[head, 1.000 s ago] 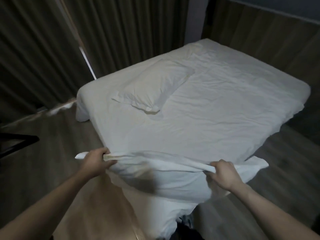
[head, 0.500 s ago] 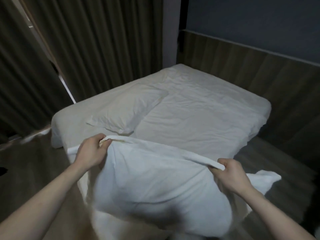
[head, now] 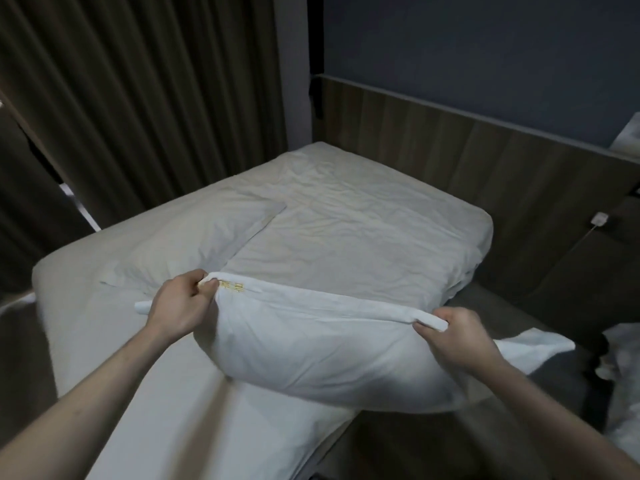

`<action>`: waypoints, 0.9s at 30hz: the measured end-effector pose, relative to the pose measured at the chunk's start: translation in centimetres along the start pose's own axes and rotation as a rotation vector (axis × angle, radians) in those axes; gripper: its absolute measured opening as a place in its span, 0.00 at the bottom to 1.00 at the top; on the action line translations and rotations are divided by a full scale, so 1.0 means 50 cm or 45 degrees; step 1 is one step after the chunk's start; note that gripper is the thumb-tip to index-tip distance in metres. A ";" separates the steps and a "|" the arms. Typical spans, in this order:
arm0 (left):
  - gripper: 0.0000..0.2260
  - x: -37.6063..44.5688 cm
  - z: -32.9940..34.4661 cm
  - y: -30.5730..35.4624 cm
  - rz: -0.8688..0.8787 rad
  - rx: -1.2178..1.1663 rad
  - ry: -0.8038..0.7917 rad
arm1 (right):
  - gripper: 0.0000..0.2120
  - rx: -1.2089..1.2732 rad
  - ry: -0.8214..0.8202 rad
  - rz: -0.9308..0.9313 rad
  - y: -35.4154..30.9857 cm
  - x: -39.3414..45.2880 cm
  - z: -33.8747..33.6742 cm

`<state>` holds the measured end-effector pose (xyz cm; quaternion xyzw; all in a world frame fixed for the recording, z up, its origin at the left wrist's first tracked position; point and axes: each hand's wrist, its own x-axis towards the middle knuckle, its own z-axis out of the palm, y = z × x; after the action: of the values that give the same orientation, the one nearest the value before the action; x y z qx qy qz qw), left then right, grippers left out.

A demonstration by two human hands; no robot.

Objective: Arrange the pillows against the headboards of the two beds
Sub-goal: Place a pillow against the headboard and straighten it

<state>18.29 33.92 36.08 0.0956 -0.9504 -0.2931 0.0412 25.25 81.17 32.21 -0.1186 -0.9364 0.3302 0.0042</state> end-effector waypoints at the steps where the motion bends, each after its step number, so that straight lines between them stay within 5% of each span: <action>1: 0.15 0.024 0.015 0.026 0.008 0.000 0.005 | 0.21 -0.004 0.009 -0.016 0.012 0.034 -0.015; 10: 0.14 0.258 0.163 0.210 0.078 -0.073 -0.009 | 0.20 -0.057 0.007 -0.041 0.091 0.289 -0.104; 18: 0.15 0.407 0.322 0.398 0.144 -0.121 -0.085 | 0.06 0.114 0.046 0.113 0.196 0.447 -0.200; 27: 0.14 0.508 0.496 0.652 0.071 -0.133 -0.064 | 0.19 0.220 0.007 0.141 0.387 0.675 -0.321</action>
<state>-15.04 68.69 34.60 0.0595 -0.9368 -0.3433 0.0302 -1.90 113.25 30.41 -0.1704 -0.8964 0.4091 -0.0014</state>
